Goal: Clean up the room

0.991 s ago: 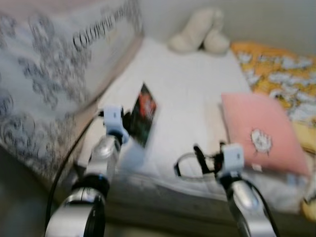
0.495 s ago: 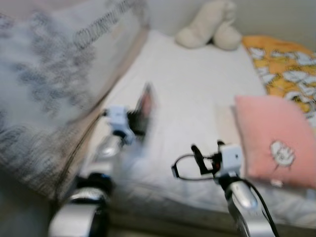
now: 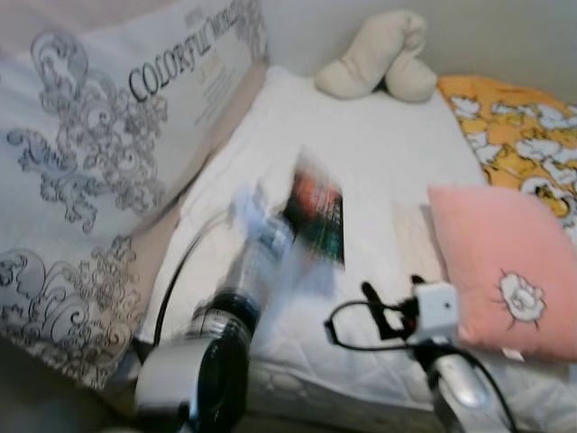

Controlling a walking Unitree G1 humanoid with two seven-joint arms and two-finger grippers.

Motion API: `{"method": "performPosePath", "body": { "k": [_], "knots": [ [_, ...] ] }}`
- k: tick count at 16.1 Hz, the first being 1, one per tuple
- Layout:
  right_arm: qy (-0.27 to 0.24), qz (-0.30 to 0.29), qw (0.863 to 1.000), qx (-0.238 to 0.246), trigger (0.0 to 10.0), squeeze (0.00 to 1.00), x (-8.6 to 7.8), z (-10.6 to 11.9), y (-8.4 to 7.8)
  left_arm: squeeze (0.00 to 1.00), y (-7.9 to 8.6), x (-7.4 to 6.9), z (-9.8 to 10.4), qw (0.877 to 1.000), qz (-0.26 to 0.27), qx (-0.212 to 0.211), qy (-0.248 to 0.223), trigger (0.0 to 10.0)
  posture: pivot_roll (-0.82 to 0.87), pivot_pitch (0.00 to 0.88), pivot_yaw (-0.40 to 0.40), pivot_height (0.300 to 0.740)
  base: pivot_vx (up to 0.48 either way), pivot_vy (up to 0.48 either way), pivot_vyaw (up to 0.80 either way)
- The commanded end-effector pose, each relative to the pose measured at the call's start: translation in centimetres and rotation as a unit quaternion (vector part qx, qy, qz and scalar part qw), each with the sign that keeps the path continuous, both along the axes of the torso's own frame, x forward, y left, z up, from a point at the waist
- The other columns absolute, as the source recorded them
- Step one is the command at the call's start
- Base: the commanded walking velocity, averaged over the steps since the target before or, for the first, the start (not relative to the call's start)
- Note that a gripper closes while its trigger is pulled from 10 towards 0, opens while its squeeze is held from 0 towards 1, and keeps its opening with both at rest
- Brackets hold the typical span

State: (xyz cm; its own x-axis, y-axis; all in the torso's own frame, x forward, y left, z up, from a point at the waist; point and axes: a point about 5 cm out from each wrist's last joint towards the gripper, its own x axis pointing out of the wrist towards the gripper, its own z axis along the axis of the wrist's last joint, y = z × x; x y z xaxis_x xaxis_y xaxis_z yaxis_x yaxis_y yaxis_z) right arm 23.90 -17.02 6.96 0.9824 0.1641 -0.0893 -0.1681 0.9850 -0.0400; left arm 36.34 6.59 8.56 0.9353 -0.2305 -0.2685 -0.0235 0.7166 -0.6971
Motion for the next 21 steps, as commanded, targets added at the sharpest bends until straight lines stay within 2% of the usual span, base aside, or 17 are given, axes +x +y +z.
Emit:
{"method": "performPosePath", "body": {
  "k": [1,2,4,5,7,8,9,10,12,13,15,16,17,18,19,20,21],
  "knots": [
    [-0.004,-0.005,1.0,-0.003,10.0,0.0,0.1,0.6,-0.3,0.0,-0.4,-0.1,-0.1,1.0,0.012,-0.021,0.014,10.0,-0.04,0.053,-0.038,0.74,0.0,0.0,0.0],
    [0.0,-0.004,1.0,-0.006,10.0,0.0,-0.1,0.6,-0.5,0.0,-0.4,-0.6,-1.0,0.999,0.018,-0.036,0.037,10.0,-0.06,0.06,-0.052,0.74,0.0,0.0,0.0],
    [0.006,0.005,1.0,-0.012,10.0,0.0,-0.5,0.8,-0.5,0.0,-0.8,-1.7,-2.6,0.996,0.019,-0.035,0.075,10.0,-0.07,0.057,-0.061,0.74,0.0,0.0,0.0],
    [0.004,0.003,1.0,-0.018,10.0,0.0,-0.4,0.9,-0.4,0.0,-1.0,-2.0,-3.0,0.997,0.005,-0.017,0.078,10.0,-0.07,0.054,-0.061,0.74,0.0,0.0,0.0],
    [0.001,-0.008,1.0,-0.016,10.0,0.0,-0.1,1.1,-0.5,0.0,-0.6,-1.9,-3.0,0.997,0.0,0.015,0.071,10.0,-0.07,0.051,-0.059,0.74,0.0,0.0,0.0],
    [0.001,-0.011,1.0,-0.011,10.0,0.0,0.1,1.2,-0.5,0.0,0.0,-1.6,-2.8,0.996,-0.007,0.067,0.056,10.0,-0.07,0.048,-0.056,0.74,0.0,0.0,0.0],
    [0.003,-0.01,1.0,-0.012,10.0,0.0,0.1,1.2,-0.5,0.0,0.9,-1.4,-2.6,0.982,-0.027,0.186,0.034,10.0,-0.06,0.044,-0.052,0.74,0.0,0.0,0.0],
    [0.003,-0.01,1.0,-0.012,10.0,0.0,0.1,1.3,-0.4,0.0,1.2,-1.3,-2.6,0.977,-0.031,0.209,0.03,10.0,-0.06,0.044,-0.052,0.74,0.0,0.0,0.0],
    [0.002,-0.011,1.0,-0.009,10.0,0.0,0.3,1.3,-0.3,0.0,3.2,-1.5,-3.2,0.935,-0.057,0.351,0.017,10.0,-0.06,0.042,-0.044,0.74,0.0,0.0,0.0],
    [0.002,-0.012,1.0,-0.009,10.0,0.0,0.3,1.3,-0.3,0.0,3.5,-1.5,-3.3,0.929,-0.059,0.365,0.017,10.0,-0.06,0.042,-0.042,0.74,0.0,0.0,0.0],
    [0.003,-0.015,1.0,-0.007,10.0,0.0,0.4,1.1,-0.1,0.0,5.3,-1.3,-3.2,0.888,-0.049,0.456,0.009,10.0,-0.06,0.038,-0.037,0.74,0.0,0.0,0.0],
    [0.002,-0.017,1.0,-0.006,10.0,0.0,0.4,1.1,-0.1,0.0,5.0,-0.9,-2.4,0.888,-0.051,0.456,-0.016,10.0,-0.05,0.038,-0.035,0.74,0.0,0.0,0.0],
    [0.002,-0.019,1.0,-0.006,10.0,0.0,0.4,1.1,-0.2,0.0,3.5,-0.3,-1.3,0.904,-0.065,0.419,-0.052,10.0,-0.05,0.033,-0.033,0.74,0.0,0.0,0.0],
    [0.003,-0.02,1.0,-0.006,10.0,0.0,0.4,0.9,-0.2,0.0,1.5,0.0,-0.2,0.934,-0.079,0.341,-0.073,10.0,-0.04,0.029,-0.031,0.74,0.0,0.0,0.0],
    [0.004,-0.021,1.0,-0.006,10.0,0.0,0.4,0.8,-0.2,0.0,-1.5,0.0,1.2,0.956,-0.113,0.245,-0.113,10.0,-0.04,0.024,-0.024,0.74,0.0,0.0,0.0],
    [0.003,-0.025,1.0,-0.003,10.0,0.0,0.4,0.8,-0.2,0.0,-4.1,-0.2,2.6,0.964,-0.147,0.166,-0.145,10.0,-0.04,0.017,-0.023,0.74,0.0,0.0,0.0],
    [0.002,-0.028,1.0,0.004,10.0,0.0,0.5,0.8,-0.2,0.0,-5.6,-0.3,3.5,0.973,-0.163,0.079,-0.142,10.0,-0.04,0.014,-0.022,0.74,0.0,0.0,0.0]
  ]
}}
